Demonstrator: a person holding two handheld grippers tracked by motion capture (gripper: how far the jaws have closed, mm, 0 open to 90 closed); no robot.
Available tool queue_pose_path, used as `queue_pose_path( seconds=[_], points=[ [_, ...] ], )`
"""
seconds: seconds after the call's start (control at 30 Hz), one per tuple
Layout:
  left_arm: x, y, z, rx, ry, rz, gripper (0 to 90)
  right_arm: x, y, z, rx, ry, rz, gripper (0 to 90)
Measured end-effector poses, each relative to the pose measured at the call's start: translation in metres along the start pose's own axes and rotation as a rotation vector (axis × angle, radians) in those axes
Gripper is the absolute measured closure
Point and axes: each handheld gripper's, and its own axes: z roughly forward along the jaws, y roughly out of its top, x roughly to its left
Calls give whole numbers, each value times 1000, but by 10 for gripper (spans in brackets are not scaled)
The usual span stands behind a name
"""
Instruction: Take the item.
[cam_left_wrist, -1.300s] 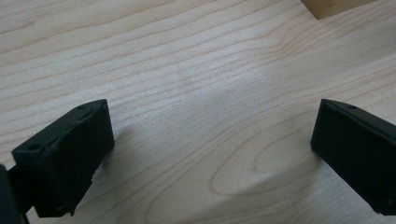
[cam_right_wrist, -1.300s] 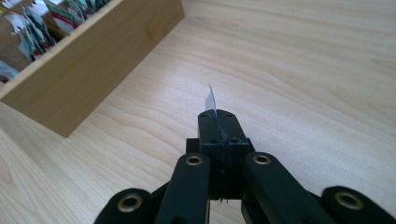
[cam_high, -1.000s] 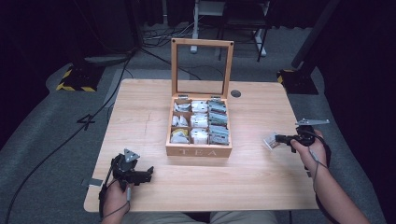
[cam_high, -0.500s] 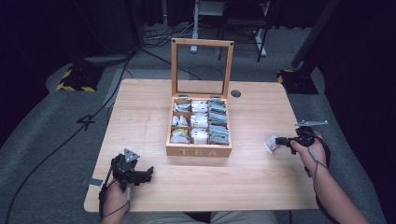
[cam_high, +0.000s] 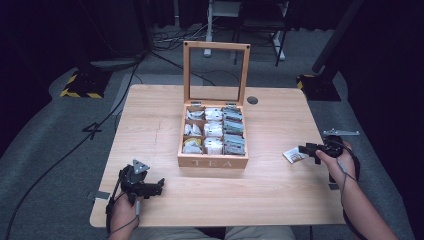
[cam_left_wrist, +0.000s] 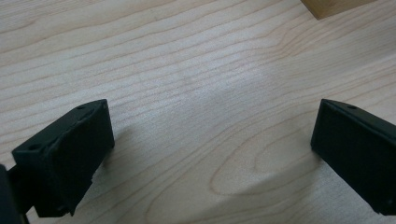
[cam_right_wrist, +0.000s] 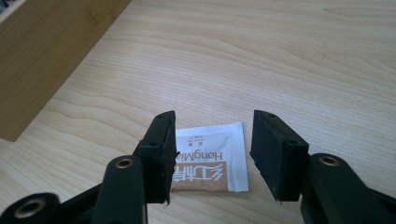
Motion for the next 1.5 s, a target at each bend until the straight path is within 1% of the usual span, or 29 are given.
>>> queue_pose_path(
  seconds=[0.13,0.2,0.4,0.47,0.57,0.67,0.83,0.9,0.97,1.13,1.23,1.3,1.37,1.43,1.5],
  points=[
    [0,0,0,0,0,-1,0,7,2,-11,-27,14,-21,497],
    [0,0,0,0,0,0,0,13,3,-17,-43,29,-46,490],
    [0,0,0,1,2,1,0,37,2,-40,-82,89,-100,476],
    [0,0,-1,3,5,2,0,45,0,-45,-91,107,-121,478],
    [0,0,-1,2,7,1,0,57,-3,-51,-121,131,-148,482],
    [0,0,-1,2,7,1,0,68,-6,-53,-122,160,-170,479],
    [0,0,-1,2,7,1,0,84,-14,-52,-109,196,-202,465],
    [0,0,-1,2,7,1,0,91,-19,-51,-112,234,-206,446],
    [0,0,-1,2,7,1,0,97,-26,-50,-111,267,-222,440],
    [0,0,-1,2,7,1,0,113,-40,-48,-113,271,-274,423],
    [0,0,-1,3,5,1,0,121,-49,-42,-101,292,-297,416],
    [0,0,0,0,3,-1,0,123,-52,-36,-87,314,-299,416],
    [-1,0,0,-1,4,-6,0,124,-53,-30,-73,315,-298,416],
    [-1,0,0,-1,4,-6,0,126,-54,-26,-58,307,-312,416],
    [-1,0,0,-2,3,-5,0,127,-58,-22,-44,306,-312,415]
  ],
)
